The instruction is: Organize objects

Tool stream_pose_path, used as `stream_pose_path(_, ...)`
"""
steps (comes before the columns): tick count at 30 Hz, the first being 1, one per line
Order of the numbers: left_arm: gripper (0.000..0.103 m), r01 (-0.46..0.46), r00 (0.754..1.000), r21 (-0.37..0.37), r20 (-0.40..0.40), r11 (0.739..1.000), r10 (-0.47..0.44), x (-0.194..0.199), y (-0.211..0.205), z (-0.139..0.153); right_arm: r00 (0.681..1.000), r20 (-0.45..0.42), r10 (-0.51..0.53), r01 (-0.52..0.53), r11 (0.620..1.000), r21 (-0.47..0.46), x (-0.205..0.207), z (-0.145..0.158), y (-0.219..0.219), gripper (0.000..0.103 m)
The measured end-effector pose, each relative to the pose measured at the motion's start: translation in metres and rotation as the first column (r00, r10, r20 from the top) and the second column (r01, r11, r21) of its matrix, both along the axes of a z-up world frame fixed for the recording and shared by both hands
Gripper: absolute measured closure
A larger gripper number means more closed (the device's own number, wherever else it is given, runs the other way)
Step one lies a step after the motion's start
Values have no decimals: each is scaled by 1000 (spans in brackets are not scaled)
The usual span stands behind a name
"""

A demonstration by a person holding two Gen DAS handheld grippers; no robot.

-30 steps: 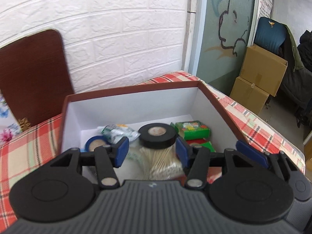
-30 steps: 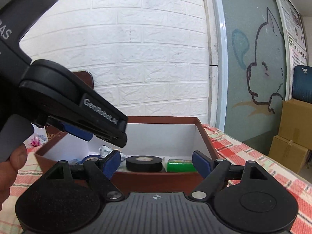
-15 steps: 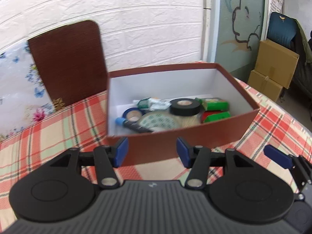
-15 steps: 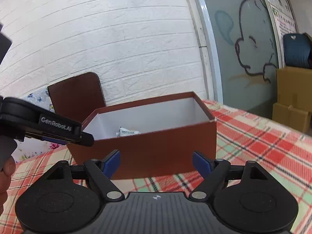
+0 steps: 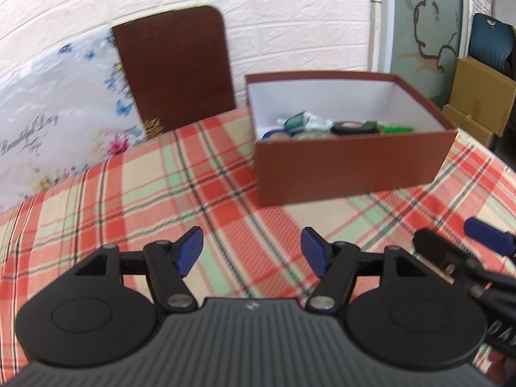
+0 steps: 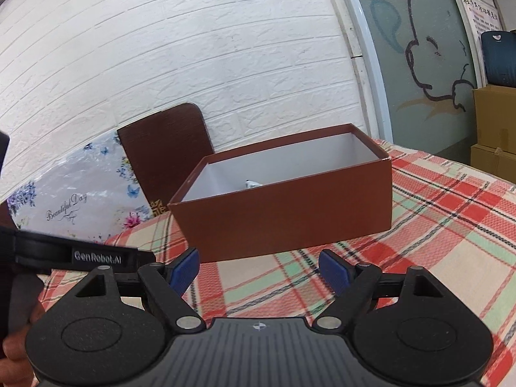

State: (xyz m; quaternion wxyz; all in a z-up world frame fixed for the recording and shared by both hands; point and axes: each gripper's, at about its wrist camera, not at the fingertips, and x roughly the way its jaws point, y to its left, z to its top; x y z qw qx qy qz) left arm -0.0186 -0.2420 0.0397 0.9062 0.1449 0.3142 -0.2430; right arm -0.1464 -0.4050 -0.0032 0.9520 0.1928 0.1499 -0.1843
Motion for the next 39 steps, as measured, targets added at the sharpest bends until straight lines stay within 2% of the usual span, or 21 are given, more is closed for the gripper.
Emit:
stream_pose_path(6, 23, -52, 999, -5, 8, 999, 52, -10, 26, -7, 999, 27, -21, 20, 999, 34, -10, 5, 18, 21)
stream_pose_path(12, 14, -85, 996, 2, 7, 996, 85, -22, 50, -19, 1000, -5, -10, 10, 999, 45, -12, -7, 40, 19)
stream_pose_path(18, 13, -129, 990, 16, -53, 991, 130, -25, 75, -38, 999, -43, -3, 5, 999, 33, -10, -14, 59, 10)
stream_pose_path(21, 4, -149, 987, 27, -55, 989, 150, -28, 85, -44, 998, -57, -14, 16, 999, 39, -10, -17, 62, 4)
stream_pose_path(25, 0, -174, 982, 31, -74, 984, 176, -27, 94, -49, 997, -82, -9, 14, 998, 53, -7, -20, 62, 4)
stream_pose_path(32, 0, -194, 978, 45, -65, 980, 197, -26, 99, -48, 996, -84, 5, -4, 1000, 13, -5, -21, 68, 3)
stream_pose_path(39, 0, -263, 965, 8, 15, 965, 263, -31, 113, -29, 993, -109, 39, -38, 999, 8, 2, -27, 73, 3)
